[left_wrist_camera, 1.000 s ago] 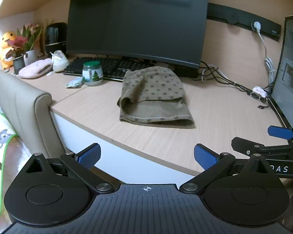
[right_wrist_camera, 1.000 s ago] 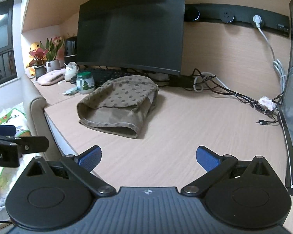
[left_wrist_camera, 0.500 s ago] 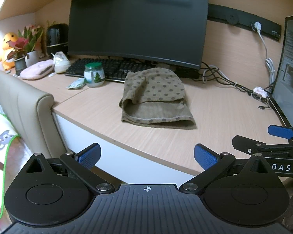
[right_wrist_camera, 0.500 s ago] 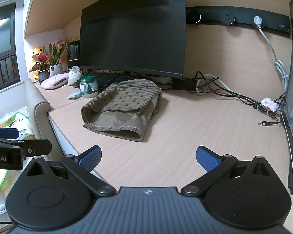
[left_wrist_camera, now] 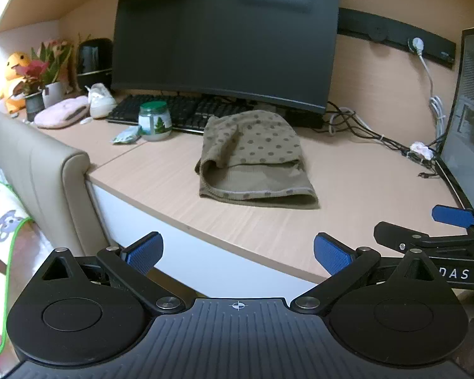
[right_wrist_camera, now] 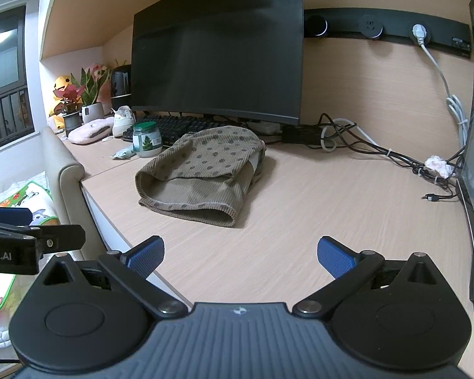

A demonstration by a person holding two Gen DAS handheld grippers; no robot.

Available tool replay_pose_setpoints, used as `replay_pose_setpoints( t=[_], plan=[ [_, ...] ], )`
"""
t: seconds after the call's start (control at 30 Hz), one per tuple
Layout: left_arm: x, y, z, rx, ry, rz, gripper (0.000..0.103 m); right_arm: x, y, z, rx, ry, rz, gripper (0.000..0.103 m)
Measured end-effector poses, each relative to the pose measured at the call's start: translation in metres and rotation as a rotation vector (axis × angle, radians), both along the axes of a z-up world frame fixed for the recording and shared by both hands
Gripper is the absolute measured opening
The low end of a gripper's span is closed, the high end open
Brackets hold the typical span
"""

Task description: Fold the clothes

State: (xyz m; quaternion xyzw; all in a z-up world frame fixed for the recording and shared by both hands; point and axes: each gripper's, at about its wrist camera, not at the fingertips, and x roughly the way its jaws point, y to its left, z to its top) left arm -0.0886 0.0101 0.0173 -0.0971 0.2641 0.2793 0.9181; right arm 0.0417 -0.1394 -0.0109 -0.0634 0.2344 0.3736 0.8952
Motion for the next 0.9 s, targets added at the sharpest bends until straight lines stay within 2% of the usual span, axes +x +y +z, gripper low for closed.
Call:
replay_pose_setpoints(
  t=[0.9],
  plan=[
    [-0.0011, -0.0006, -0.0028, -0.035, 0.015, -0.008, 0.103, -0.0007, 0.0007, -0.0028, -0.018, 0.022, 0.025, 0.103]
  ],
)
